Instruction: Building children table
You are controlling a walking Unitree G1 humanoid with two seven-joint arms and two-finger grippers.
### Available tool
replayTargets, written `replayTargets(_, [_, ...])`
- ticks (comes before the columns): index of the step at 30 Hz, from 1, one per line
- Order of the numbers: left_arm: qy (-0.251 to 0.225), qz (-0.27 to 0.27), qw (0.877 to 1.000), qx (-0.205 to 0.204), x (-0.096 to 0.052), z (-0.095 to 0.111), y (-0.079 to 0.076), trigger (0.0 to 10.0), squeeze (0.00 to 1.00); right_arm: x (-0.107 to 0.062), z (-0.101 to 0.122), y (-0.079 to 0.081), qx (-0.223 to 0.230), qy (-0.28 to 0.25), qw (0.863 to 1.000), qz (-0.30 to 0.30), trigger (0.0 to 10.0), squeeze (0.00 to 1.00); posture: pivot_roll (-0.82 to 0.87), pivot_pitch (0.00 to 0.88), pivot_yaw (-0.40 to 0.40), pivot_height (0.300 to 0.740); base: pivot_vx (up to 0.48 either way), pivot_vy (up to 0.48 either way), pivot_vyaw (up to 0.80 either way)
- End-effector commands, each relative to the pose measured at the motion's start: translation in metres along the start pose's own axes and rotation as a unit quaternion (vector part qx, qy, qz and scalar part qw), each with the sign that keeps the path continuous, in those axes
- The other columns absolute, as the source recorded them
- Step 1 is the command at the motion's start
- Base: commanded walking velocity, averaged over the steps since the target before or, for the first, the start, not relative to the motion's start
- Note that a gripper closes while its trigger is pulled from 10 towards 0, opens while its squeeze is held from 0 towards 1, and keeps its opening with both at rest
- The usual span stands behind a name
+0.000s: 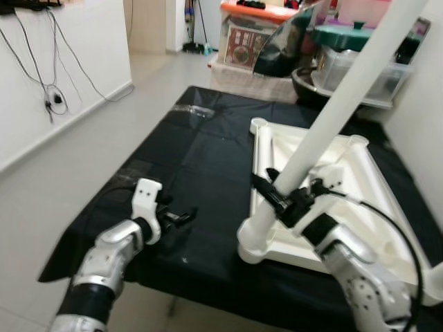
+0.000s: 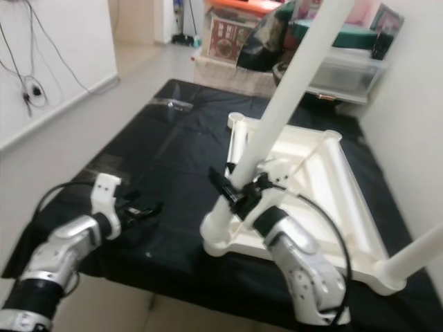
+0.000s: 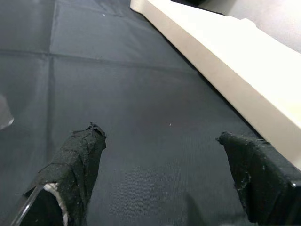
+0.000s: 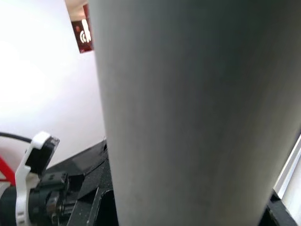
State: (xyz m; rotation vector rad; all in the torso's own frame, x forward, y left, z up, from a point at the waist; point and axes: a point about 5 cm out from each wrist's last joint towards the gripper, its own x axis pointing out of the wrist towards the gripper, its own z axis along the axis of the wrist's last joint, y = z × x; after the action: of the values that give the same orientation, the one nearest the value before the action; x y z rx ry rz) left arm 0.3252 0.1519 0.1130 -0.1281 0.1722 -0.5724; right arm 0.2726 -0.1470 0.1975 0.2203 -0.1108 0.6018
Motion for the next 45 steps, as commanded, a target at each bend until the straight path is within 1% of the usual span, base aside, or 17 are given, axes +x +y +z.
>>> replayTargets(1, [0.005, -0.001, 1.0, 0.002, 0.001, -0.003, -0.002, 10.0, 0.0, -0.001, 0.002, -0.003, -0.022, 0.004, 1.0, 0.001, 0.0, 0.0, 0.15, 0.0, -0.116, 0.74, 0.0, 0.0, 0.0])
replayTargets(2, [0.005, -0.001, 1.0, 0.002, 0.001, -0.003, -0.002, 10.0, 0.0, -0.001, 0.002, -0.003, -0.022, 0.004, 1.0, 0.001, 0.0, 0.0, 0.15, 0.0, -0.116, 0.74, 0.0, 0.0, 0.0])
replayTargets(3, [0.007, 0.0, 1.0, 0.002, 0.001, -0.004, -0.002, 10.0, 0.0, 0.001, 0.001, -0.003, -0.046, 0.019, 0.999, 0.017, 0.0, 0.0, 0.15, 0.0, -0.12, 0.74, 0.0, 0.0, 0.0])
replayTargets(4, [0.007, 0.0, 1.0, 0.002, 0.001, -0.004, -0.002, 10.0, 0.0, 0.001, 0.001, -0.003, -0.046, 0.019, 0.999, 0.017, 0.0, 0.0, 0.15, 0.0, -0.12, 0.74, 0.0, 0.0, 0.0])
replayTargets(6, [0.008, 0.002, 1.0, 0.002, 0.001, -0.005, -0.002, 10.0, 0.0, 0.005, -0.004, -0.004, -0.09, 0.049, 0.994, 0.046, 0.0, 0.0, 0.16, 0.0, -0.129, 0.74, 0.0, 0.0, 0.0])
replayTargets(7, [0.008, 0.002, 1.0, 0.002, 0.001, -0.005, -0.002, 10.0, 0.0, 0.006, -0.006, -0.004, -0.102, 0.058, 0.992, 0.054, 0.0, 0.0, 0.16, 0.0, -0.129, 0.74, 0.0, 0.0, 0.0])
replayTargets(9, [0.008, 0.002, 1.0, 0.002, 0.001, -0.005, -0.002, 10.0, 0.0, 0.006, -0.007, -0.005, -0.108, 0.061, 0.991, 0.057, 0.0, 0.0, 0.16, 0.0, -0.129, 0.74, 0.0, 0.0, 0.0])
replayTargets(12, [0.008, 0.003, 1.0, 0.002, -0.001, -0.007, -0.003, 10.0, 0.0, 0.006, -0.012, -0.004, -0.122, 0.085, 0.985, 0.089, 0.0, 0.0, 0.17, 0.0, -0.136, 0.74, 0.0, 0.0, 0.0])
replayTargets(15, [0.009, 0.004, 1.0, 0.002, -0.001, -0.008, -0.003, 10.0, 0.0, 0.005, -0.012, -0.003, -0.123, 0.089, 0.984, 0.094, 0.0, 0.0, 0.17, 0.0, -0.136, 0.74, 0.0, 0.0, 0.0])
replayTargets(21, [0.011, 0.005, 1.0, 0.001, -0.001, -0.01, -0.003, 10.0, 0.0, 0.002, -0.018, 0.004, -0.13, 0.1, 0.98, 0.116, 0.0, 0.0, 0.16, 0.0, -0.133, 0.74, 0.0, 0.0, 0.0])
replayTargets(27, [0.015, 0.005, 1.0, 0.001, 0.001, -0.01, -0.002, 10.0, 0.0, -0.001, -0.027, 0.02, -0.131, 0.103, 0.975, 0.144, 0.0, 0.0, 0.15, 0.0, -0.124, 0.74, 0.0, 0.0, 0.0])
replayTargets(29, [0.016, 0.005, 1.0, 0.001, 0.001, -0.01, -0.002, 10.0, 0.0, -0.001, -0.03, 0.021, -0.132, 0.105, 0.975, 0.147, 0.0, 0.0, 0.15, 0.0, -0.124, 0.74, 0.0, 0.0, 0.0])
replayTargets(31, [0.015, 0.003, 1.0, 0.0, 0.003, -0.01, -0.003, 10.0, 0.0, 0.0, -0.039, 0.024, -0.128, 0.115, 0.973, 0.154, 0.0, 0.0, 0.15, 0.0, -0.125, 0.74, 0.0, 0.0, 0.0])
replayTargets(34, [0.015, 0.003, 1.0, 0.0, 0.003, -0.01, -0.004, 10.0, 0.0, 0.001, -0.041, 0.024, -0.126, 0.118, 0.973, 0.155, 0.0, 0.0, 0.15, 0.0, -0.125, 0.74, 0.0, 0.0, 0.0])
replayTargets(38, [0.016, 0.003, 1.0, 0.0, 0.003, -0.011, -0.004, 10.0, 0.0, 0.003, -0.048, 0.019, -0.13, 0.131, 0.971, 0.151, 0.0, 0.0, 0.16, 0.0, -0.128, 0.74, 0.0, 0.0, 0.0])
replayTargets(44, [0.016, 0.005, 1.0, -0.001, 0.002, -0.012, -0.003, 10.0, 0.0, 0.005, -0.048, 0.017, -0.137, 0.138, 0.968, 0.157, 0.0, 0.0, 0.16, 0.0, -0.135, 0.74, 0.0, 0.0, 0.0])
replayTargets(45, [0.016, 0.005, 1.0, -0.002, 0.002, -0.012, -0.003, 10.0, 0.0, 0.006, -0.047, 0.017, -0.126, 0.138, 0.969, 0.16, 0.0, 0.0, 0.16, 0.0, -0.135, 0.74, 0.0, 0.0, 0.0])
